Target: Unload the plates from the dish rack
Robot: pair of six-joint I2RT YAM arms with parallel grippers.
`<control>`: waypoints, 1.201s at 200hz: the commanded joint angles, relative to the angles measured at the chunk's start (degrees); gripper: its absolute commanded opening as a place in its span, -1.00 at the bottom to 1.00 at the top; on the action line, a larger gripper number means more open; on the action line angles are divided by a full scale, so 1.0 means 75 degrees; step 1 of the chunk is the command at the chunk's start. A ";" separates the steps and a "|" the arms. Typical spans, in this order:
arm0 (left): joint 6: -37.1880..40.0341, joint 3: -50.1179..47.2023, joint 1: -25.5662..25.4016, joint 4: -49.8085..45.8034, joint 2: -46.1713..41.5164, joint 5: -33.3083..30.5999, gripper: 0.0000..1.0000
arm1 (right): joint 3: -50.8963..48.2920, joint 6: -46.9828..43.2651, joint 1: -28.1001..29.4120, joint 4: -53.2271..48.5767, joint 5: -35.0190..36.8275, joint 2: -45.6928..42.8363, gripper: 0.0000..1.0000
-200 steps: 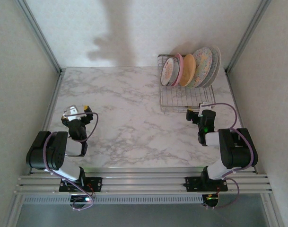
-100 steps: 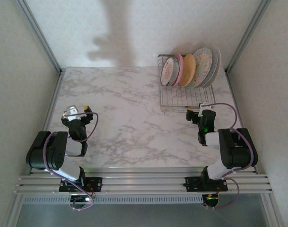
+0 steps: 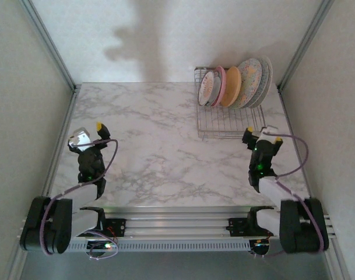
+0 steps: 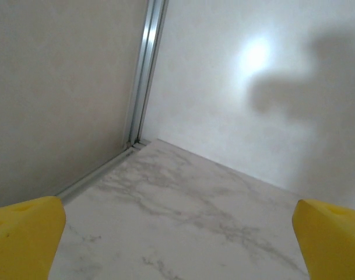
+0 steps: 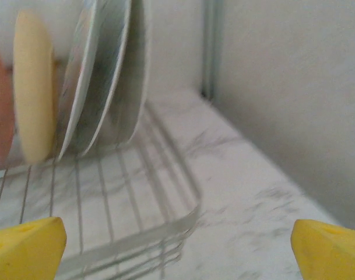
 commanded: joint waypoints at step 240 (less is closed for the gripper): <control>-0.4651 0.7793 -0.2964 -0.9977 0.0872 0.2800 0.99 | 0.7585 0.0308 -0.1746 -0.8414 -0.4443 0.1724 0.40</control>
